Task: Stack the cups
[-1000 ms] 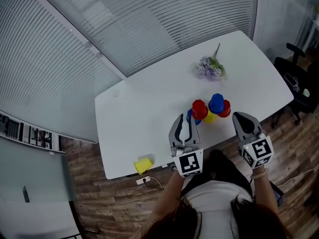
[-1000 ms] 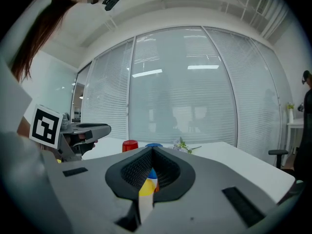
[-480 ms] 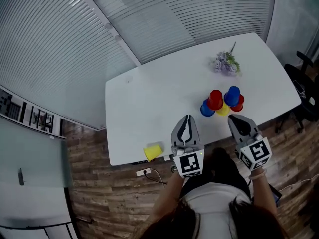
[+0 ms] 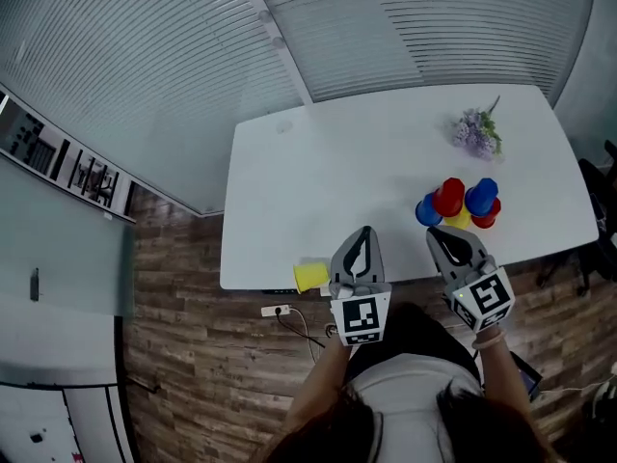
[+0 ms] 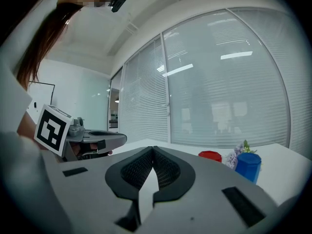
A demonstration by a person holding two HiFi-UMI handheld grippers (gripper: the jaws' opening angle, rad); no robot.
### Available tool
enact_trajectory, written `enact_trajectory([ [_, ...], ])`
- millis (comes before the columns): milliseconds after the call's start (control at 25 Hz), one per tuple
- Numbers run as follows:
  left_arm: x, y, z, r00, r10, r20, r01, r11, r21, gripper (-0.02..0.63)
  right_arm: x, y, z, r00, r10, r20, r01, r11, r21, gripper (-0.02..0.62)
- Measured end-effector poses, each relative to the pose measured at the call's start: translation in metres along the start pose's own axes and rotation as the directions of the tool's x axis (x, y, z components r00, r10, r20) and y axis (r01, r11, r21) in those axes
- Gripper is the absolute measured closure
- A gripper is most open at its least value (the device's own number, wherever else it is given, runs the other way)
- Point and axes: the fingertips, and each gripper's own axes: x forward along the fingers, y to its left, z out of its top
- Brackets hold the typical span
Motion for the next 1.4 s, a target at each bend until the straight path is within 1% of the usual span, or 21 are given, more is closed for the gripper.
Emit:
enact_trajectory([
  [120,-0.007,0.013,-0.001,0.999,0.046,-0.023,-0.047,0.999,-0.017,0.589,0.014,0.01,0.004,0.997,0.075,-0.008,-0.075,0.997,-0.015,0.566],
  [280,-0.017,0.028,-0.004,0.993,0.109,-0.048,-0.111,0.993,-0.038,0.589,0.029,0.022,0.003,0.988,0.151,-0.015,-0.152,0.988,-0.014,0.566],
  [480,-0.034,0.042,-0.01,0.982,0.169,-0.083,-0.175,0.982,-0.066,0.589,0.043,0.041,-0.001,0.969,0.246,-0.029,-0.247,0.969,-0.02,0.566],
  [600,-0.049,0.051,-0.013,0.971,0.218,-0.102,-0.227,0.97,-0.091,0.589,0.048,0.054,-0.004,0.953,0.299,-0.04,-0.3,0.954,-0.019,0.566],
  [920,-0.092,0.075,-0.021,0.923,0.355,-0.15,-0.373,0.92,-0.118,0.589,0.061,0.093,-0.012,0.895,0.44,-0.073,-0.442,0.897,-0.016,0.566],
  [1080,-0.116,0.087,-0.025,0.889,0.422,-0.175,-0.447,0.885,-0.135,0.589,0.066,0.116,-0.015,0.86,0.502,-0.091,-0.505,0.863,-0.025,0.566],
  [1200,-0.131,0.097,-0.027,0.867,0.464,-0.185,-0.49,0.86,-0.139,0.589,0.071,0.131,-0.018,0.84,0.534,-0.098,-0.54,0.841,-0.036,0.565],
  [1280,-0.139,0.102,-0.031,0.85,0.489,-0.194,-0.518,0.843,-0.143,0.589,0.074,0.14,-0.022,0.821,0.561,-0.108,-0.568,0.822,-0.045,0.565],
  [1400,-0.148,0.104,-0.036,0.833,0.514,-0.204,-0.545,0.825,-0.149,0.589,0.078,0.152,-0.029,0.787,0.604,-0.126,-0.613,0.788,-0.057,0.563],
])
